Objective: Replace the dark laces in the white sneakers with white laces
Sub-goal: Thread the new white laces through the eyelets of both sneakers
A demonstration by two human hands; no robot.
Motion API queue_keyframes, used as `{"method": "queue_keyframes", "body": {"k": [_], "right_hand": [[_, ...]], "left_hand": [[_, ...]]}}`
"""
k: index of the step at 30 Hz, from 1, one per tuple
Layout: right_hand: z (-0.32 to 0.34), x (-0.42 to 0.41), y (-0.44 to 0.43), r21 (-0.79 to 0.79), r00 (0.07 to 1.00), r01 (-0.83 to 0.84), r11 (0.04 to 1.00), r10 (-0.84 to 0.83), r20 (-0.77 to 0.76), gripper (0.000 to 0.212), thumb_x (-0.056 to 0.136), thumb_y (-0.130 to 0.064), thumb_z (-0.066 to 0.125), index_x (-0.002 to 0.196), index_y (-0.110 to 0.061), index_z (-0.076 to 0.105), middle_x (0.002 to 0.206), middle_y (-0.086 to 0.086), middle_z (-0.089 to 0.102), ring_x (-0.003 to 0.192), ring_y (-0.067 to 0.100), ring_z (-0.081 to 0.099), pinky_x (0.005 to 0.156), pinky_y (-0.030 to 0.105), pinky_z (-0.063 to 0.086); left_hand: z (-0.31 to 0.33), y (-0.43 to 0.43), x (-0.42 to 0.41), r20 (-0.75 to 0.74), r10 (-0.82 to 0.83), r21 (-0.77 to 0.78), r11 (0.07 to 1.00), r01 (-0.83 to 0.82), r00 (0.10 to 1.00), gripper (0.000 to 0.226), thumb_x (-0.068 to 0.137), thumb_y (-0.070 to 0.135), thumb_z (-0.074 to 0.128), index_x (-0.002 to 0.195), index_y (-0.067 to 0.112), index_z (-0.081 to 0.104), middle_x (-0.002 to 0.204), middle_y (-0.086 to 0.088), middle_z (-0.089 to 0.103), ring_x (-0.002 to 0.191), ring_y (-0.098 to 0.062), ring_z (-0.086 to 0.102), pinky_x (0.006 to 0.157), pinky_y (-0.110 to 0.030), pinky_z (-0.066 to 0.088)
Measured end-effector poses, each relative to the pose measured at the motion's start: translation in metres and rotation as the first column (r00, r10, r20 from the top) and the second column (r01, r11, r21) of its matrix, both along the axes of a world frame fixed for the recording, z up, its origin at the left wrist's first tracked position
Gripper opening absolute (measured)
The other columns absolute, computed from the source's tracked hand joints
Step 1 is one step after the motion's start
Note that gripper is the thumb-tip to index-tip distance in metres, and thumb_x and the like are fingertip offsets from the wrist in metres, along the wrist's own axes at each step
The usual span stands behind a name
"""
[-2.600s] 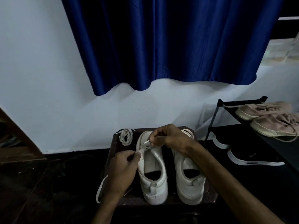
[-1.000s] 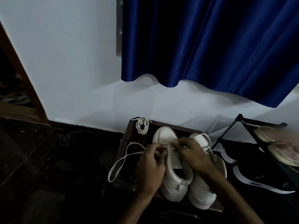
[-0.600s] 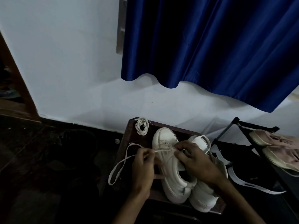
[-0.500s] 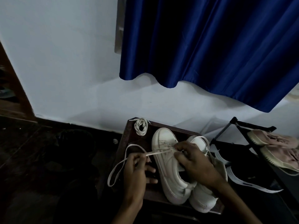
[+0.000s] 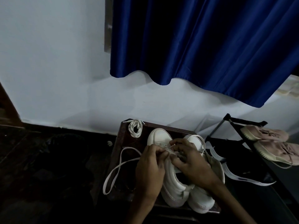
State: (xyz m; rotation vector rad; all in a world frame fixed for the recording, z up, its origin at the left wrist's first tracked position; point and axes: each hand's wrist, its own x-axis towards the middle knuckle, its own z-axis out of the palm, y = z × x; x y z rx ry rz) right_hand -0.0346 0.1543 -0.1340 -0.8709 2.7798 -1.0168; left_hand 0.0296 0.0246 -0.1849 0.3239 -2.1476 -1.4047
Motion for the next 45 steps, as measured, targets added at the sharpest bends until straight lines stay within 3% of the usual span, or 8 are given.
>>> {"method": "queue_keyframes", "body": {"k": [10,20,25,33,39,42,44,45], "right_hand": [[-0.007,-0.004,0.001,-0.043,1.0,-0.005,0.999,0.004,-0.028,0.034,0.071,-0.049,0.053,0.094,-0.028,0.067,0.12,-0.026,0.05,0.114,0.005,0.048,0.092,0.034,0.048],[-0.003,-0.001,0.0,0.0,0.994,-0.031,1.0,0.031,-0.109,0.03,0.074,-0.047,0.053,0.096,-0.028,0.065,0.127,-0.02,0.047,0.118,0.007,0.044,0.095,0.032,0.046],[0.0,0.003,-0.002,0.051,0.979,0.044,0.998,-0.033,-0.2,0.044,0.074,-0.056,0.062,0.104,-0.027,0.052,0.122,-0.012,0.041,0.113,0.01,0.04,0.091,0.009,0.032],[0.001,0.006,-0.005,0.126,0.916,0.173,0.977,-0.113,-0.386,0.033,0.066,-0.059,0.061,0.069,-0.034,0.04,0.088,-0.015,0.04,0.087,0.013,0.041,0.077,0.035,0.041],[0.001,0.004,-0.006,0.055,0.959,0.127,0.99,-0.109,-0.262,0.03,0.065,-0.058,0.06,0.065,-0.037,0.038,0.079,-0.016,0.041,0.08,0.007,0.042,0.074,0.038,0.045],[0.002,0.004,-0.006,0.046,0.964,0.12,0.992,-0.105,-0.245,0.032,0.065,-0.058,0.059,0.064,-0.037,0.036,0.079,-0.015,0.042,0.08,0.008,0.044,0.074,0.038,0.046],[0.002,0.005,-0.005,0.048,0.966,0.117,0.992,-0.103,-0.238,0.031,0.064,-0.059,0.058,0.065,-0.036,0.037,0.08,-0.015,0.043,0.08,0.006,0.043,0.073,0.037,0.044],[0.002,0.006,-0.005,0.048,0.968,0.115,0.992,-0.101,-0.231,0.031,0.064,-0.059,0.058,0.065,-0.036,0.037,0.08,-0.015,0.043,0.081,0.005,0.043,0.073,0.036,0.043]], "left_hand": [[-0.017,-0.034,0.019,0.036,0.072,0.092,0.993,-0.075,0.997,0.009,0.092,0.04,0.054,0.085,0.035,0.055,0.083,0.018,0.062,0.077,0.0,0.059,0.067,-0.019,0.043],[0.011,-0.004,0.011,0.072,-0.011,-0.216,0.976,0.026,0.997,0.029,0.091,0.057,0.036,0.111,0.043,0.051,0.105,0.022,0.06,0.092,0.004,0.057,0.067,-0.011,0.044],[0.009,-0.002,0.008,-0.017,-0.01,-0.01,1.0,0.01,1.0,0.016,0.093,0.028,0.061,0.102,0.039,0.053,0.091,0.023,0.064,0.083,0.002,0.063,0.067,-0.02,0.049],[0.007,-0.092,0.067,0.103,0.19,-0.349,0.926,-0.143,0.976,0.016,0.088,0.036,0.049,0.101,0.039,0.058,0.084,0.008,0.064,0.079,-0.025,0.064,0.069,-0.036,0.05],[0.035,-0.139,0.076,-0.054,0.286,0.317,0.914,-0.255,0.957,0.03,0.095,0.001,0.051,0.092,0.026,0.067,0.11,-0.001,0.066,0.099,0.001,0.06,0.092,-0.015,0.044],[0.056,-0.094,0.057,-0.254,0.078,0.865,0.465,0.19,0.964,0.023,0.085,0.013,0.049,0.076,0.016,0.069,0.093,-0.01,0.073,0.091,-0.018,0.07,0.089,-0.032,0.056],[0.063,-0.073,0.045,-0.32,0.027,0.941,0.126,0.314,0.947,0.008,0.069,0.024,0.056,0.069,0.016,0.057,0.056,0.0,0.054,0.052,-0.013,0.058,0.057,-0.026,0.059],[0.064,-0.065,0.038,-0.288,-0.015,0.951,0.112,0.288,0.957,0.011,0.069,0.026,0.055,0.07,0.018,0.049,0.049,0.005,0.039,0.04,-0.007,0.042,0.039,-0.017,0.046]]}}
